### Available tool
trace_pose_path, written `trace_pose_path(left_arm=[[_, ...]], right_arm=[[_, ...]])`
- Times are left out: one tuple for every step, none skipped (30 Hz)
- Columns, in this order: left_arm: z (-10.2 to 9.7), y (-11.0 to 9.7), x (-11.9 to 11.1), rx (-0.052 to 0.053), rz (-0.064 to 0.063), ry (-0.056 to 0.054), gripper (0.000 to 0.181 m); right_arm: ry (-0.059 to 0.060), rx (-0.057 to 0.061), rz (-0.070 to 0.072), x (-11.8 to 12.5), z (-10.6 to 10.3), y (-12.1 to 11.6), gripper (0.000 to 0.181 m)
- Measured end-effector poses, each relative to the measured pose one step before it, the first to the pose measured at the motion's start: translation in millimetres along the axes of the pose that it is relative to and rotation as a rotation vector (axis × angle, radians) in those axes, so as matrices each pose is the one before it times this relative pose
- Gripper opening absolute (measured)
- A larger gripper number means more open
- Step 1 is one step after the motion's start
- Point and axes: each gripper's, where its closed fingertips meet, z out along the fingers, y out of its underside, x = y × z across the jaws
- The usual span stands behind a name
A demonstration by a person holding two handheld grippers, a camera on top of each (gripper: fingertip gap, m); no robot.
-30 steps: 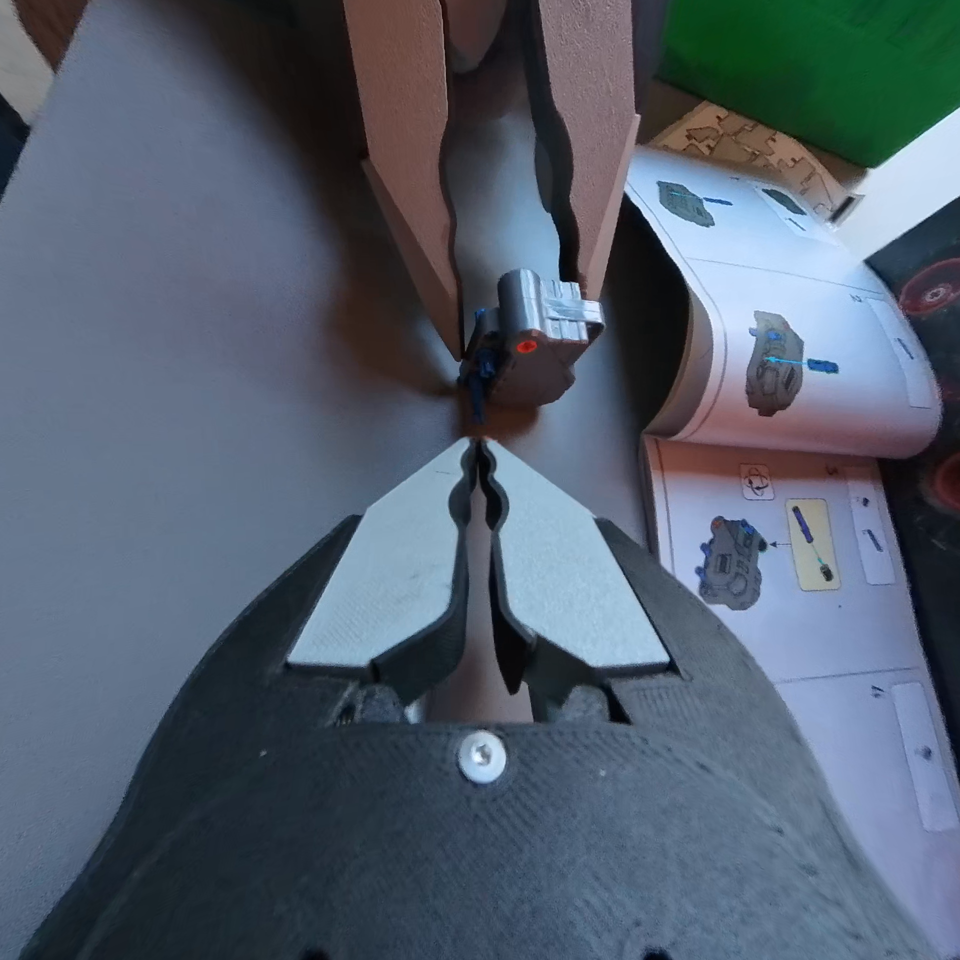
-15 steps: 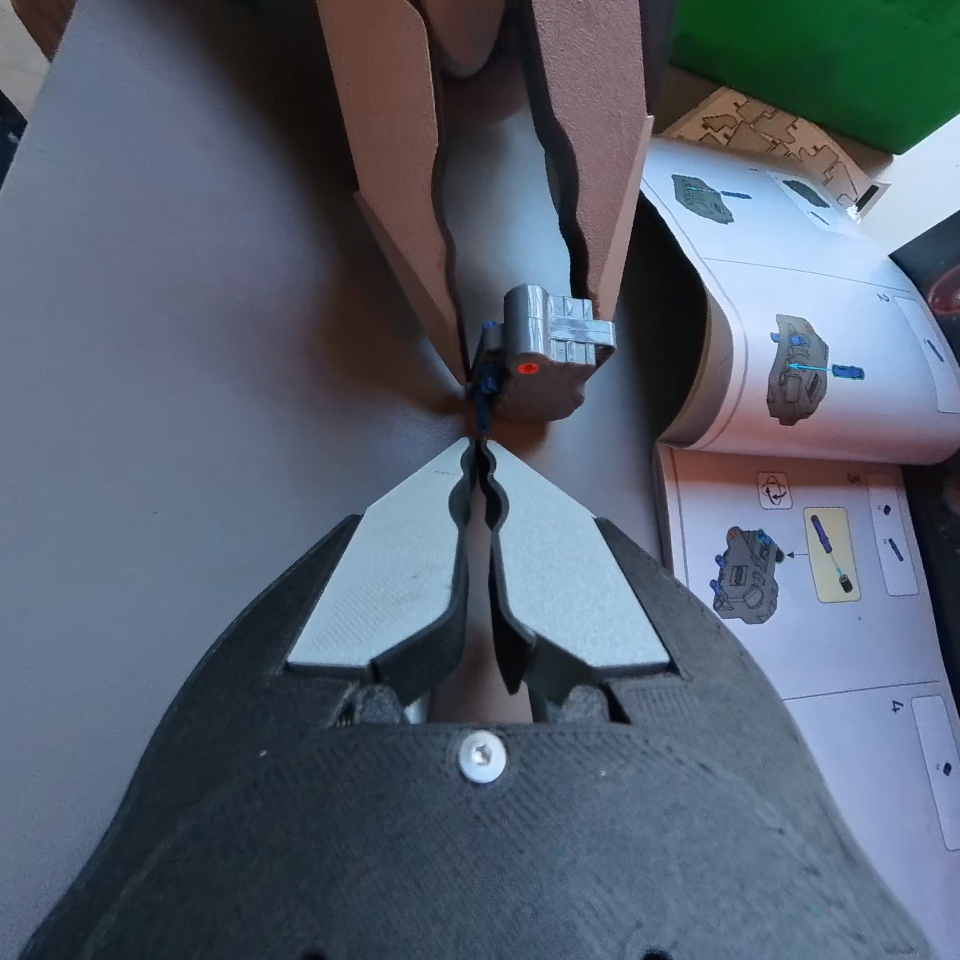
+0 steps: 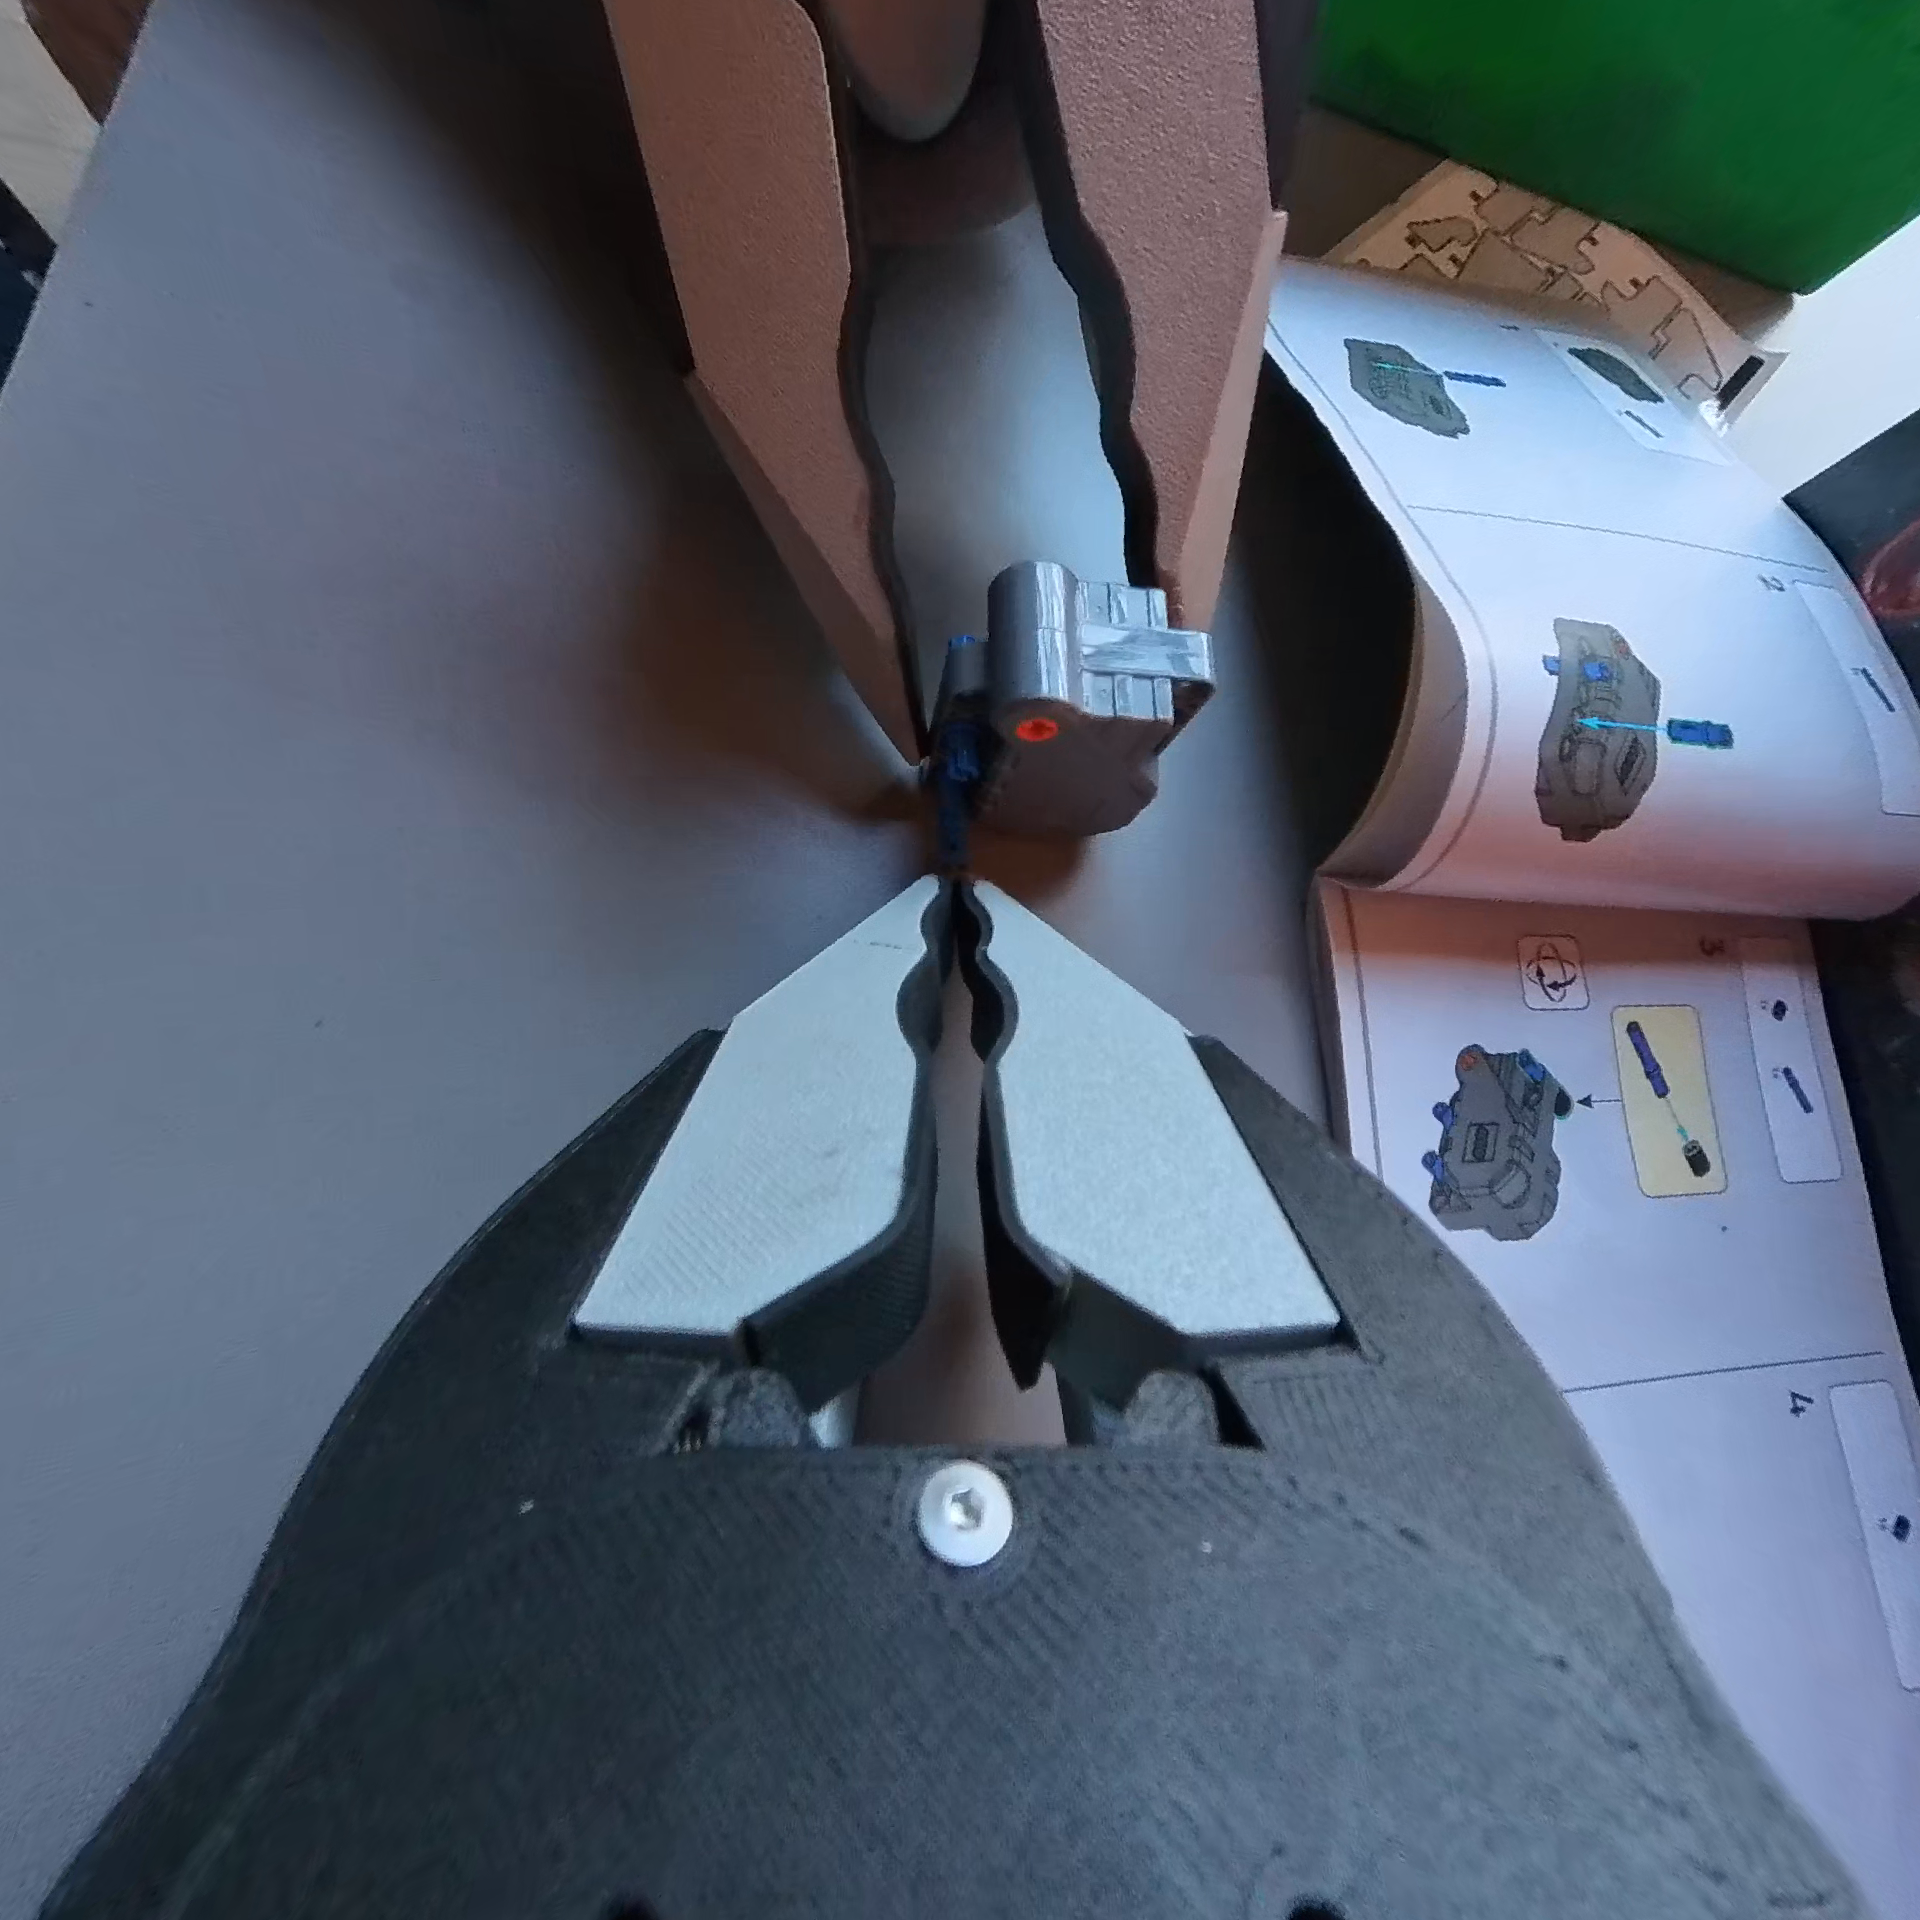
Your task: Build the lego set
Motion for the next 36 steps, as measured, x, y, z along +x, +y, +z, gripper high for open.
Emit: trace_pose_path(left_arm=[[-0.09, 0.0, -0.06, -0.0001, 0.0011, -0.0012, 0.039], [0.12, 0.02, -0.08, -0.0001, 0.0001, -0.0009, 0.039], [-0.12, -0.05, 0.15, 0.0002, 0.0016, -0.0001, 0.039], [0.09, 0.0, 0.02, 0.0, 0.0007, -0.0006, 0.039], [-0.01, 0.02, 0.03, -0.0002, -0.0002, 0.0001, 0.039], [0.01, -0.02, -0.09, -0.0003, -0.0009, 0.0005, 0.039], [0.04, 0.02, -0.06, -0.0001, -0.0002, 0.0001, 0.039], [0.12, 0.02, 0.05, -0.0001, -0.0002, -0.0002, 0.039], [0.07, 0.05, -0.06, -0.0002, -0.0011, 0.0003, 0.039], [0.03, 0.06, -0.21, -0.0003, -0.0021, 0.0004, 0.039], [-0.02, 0.07, -0.43, -0.0004, -0.002, -0.0017, 0.039], [-0.1, 0.02, -0.33, -0.0002, -0.0012, -0.0019, 0.039], [0.02, -0.04, -0.05, 0.0003, 0.0002, -0.0003, 0.039], [-0.01, 0.02, 0.03, 0.0003, 0.0011, -0.0008, 0.039], [0.17, 0.0, -0.02, -0.0004, 0.0006, -0.0005, 0.039], [0.04, 0.11, 0.03, -0.0007, -0.0013, 0.0008, 0.039], [0.02, -0.04, -0.04, -0.0001, -0.001, 0.0007, 0.039], [-0.03, -0.03, -0.03, 0.0001, 0.0008, -0.0005, 0.039], [0.01, -0.03, 0.07, 0.0002, 0.0015, -0.0011, 0.039], [-0.04, -0.01, -0.02, 0.0001, 0.0006, -0.0005, 0.039], [0.0, 0.0, 0.04, 0.0, -0.0002, 0.0002, 0.039], [0.07, -0.06, 0.06, 0.0, -0.0002, 0.0001, 0.039], [0.04, 0.01, -0.02, -0.0001, -0.0004, 0.0003, 0.039], [0.01, 0.09, -0.03, -0.0001, -0.001, 0.0008, 0.039], [-0.01, -0.07, 0.06, 0.0, -0.0008, 0.0009, 0.039], [0.0, -0.1, 0.34, 0.0006, 0.0006, 0.0021, 0.039], [0.01, -0.2, 0.53, 0.0014, 0.0017, 0.0033, 0.039], [0.0, -0.1, 0.41, 0.0006, 0.0006, 0.0026, 0.039], [0.13, -0.09, 0.17, 0.0002, -0.0002, 0.0016, 0.039], [-0.15, -0.04, 0.33, 0.0007, 0.0, 0.003, 0.039], [-0.03, -0.01, 0.01, 0.0001, -0.0011, 0.0013, 0.039], [0.11, -0.07, 0.12, 0.0, 0.0008, -0.0006, 0.039], [0.08, -0.12, 0.01, 0.0002, 0.004, -0.0029, 0.039], [-0.01, -0.11, 0.12, 0.0005, 0.0041, -0.0025, 0.039], [0.13, -0.22, 0.01, 0.0001, 0.0013, -0.0011, 0.039], [0.19, -0.15, -0.02, -0.0003, -0.0019, 0.0007, 0.039]], right_arm=[[0.0026, -0.0023, -0.0001, 0.07, 0.34, -0.24, 0.0], [0.0015, -0.0038, 0.0027, 0.1, 0.03, 0.13, 0.0], [0.0052, -0.0078, 0.0012, 0.84, -0.53, 0.7, 0.0], [0.0139, -0.0123, -0.0068, 2.0, -1.26, 1.38, 0.0], [0.0181, -0.0024, -0.0103, 2.45, -2.31, 0.0, 0.0], [0.0103, 0.0189, -0.0034, 1.58, -2.83, -3.23, 0.0], [-0.004, 0.0289, 0.0086, -0.26, -2.54, -5.01, 0.0], [-0.0132, 0.0214, 0.0146, -1.34, -1.41, -3.98, 0.0], [-0.012, 0.0059, 0.0084, -1.52, -0.15, -1.22, 0.0], [-0.0017, -0.0075, -0.0029, -0.67, 0.82, 1.32, 0.0], [0.0065, -0.0106, -0.0092, 0.22, 1.25, 1.93, 0.0], [0.0033, -0.0044, -0.0068, -0.13, 0.87, 0.89, 0.0], [-0.0029, 0.0014, 0.0003, -0.55, 0.3, -0.14, 0.0], [-0.004, 0.0041, 0.0058, -0.14, -0.01, -0.48, 0.0], [-0.0035, 0.0006, 0.005, 0.13, -0.19, 0.26, 0.0], [0.0047, -0.0069, -0.0015, 1.21, -0.69, 1.27, 0.0], [0.0121, -0.0065, -0.0049, 2.16, -1.21, 1.46, 0.0], [0.0058, 0.0049, -0.0012, 1.26, -1.35, -0.43, 0.0], [-0.0087, 0.0118, 0.0075, -0.68, -1.01, -1.62, 0.0], [-0.0172, 0.0071, 0.0117, -2.06, -0.08, -1.01, 0.0], [-0.0126, -0.0042, 0.0074, -1.71, 0.79, 0.58, 0.0], [-0.0018, -0.0115, -0.0015, -0.69, 1.55, 1.83, 0.0], [0.0018, -0.0144, -0.0081, -0.49, 1.86, 2.37, 0.0], [-0.0001, -0.0151, -0.0087, -0.89, 1.75, 2.29, 0.0], [-0.0009, -0.0087, -0.0062, -0.82, 1.38, 1.26, 0.0], [-0.0012, 0.0015, -0.0024, -0.8, 0.85, -0.45, 0.0], [-0.001, 0.0039, 0.0018, -0.31, 0.56, -0.84, 0.0], [0.0, -0.0023, 0.0042, 0.07, 0.77, 0.37, 0.0], [-0.0021, -0.0011, 0.0038, -0.06, 0.93, 0.45, 0.0], [-0.0021, 0.0001, 0.0035, -0.22, 0.87, 0.23, 0.0], [-0.0015, 0.0027, 0.0034, 0.01, 0.06, -0.13, 0.0], [-0.0031, 0.0008, 0.0047, -0.05, -0.06, -0.1, 0.0], [-0.0026, -0.0002, 0.0052, 0.09, 0.09, -0.01, 0.0], [-0.0032, -0.0009, 0.0046, -0.03, -0.03, -0.01, 0.0], [-0.0037, -0.0022, 0.005, 0.01, -0.05, -0.02, 0.0], [-0.0038, -0.0034, 0.0049, 0.13, 0.08, -0.03, 0.0]])
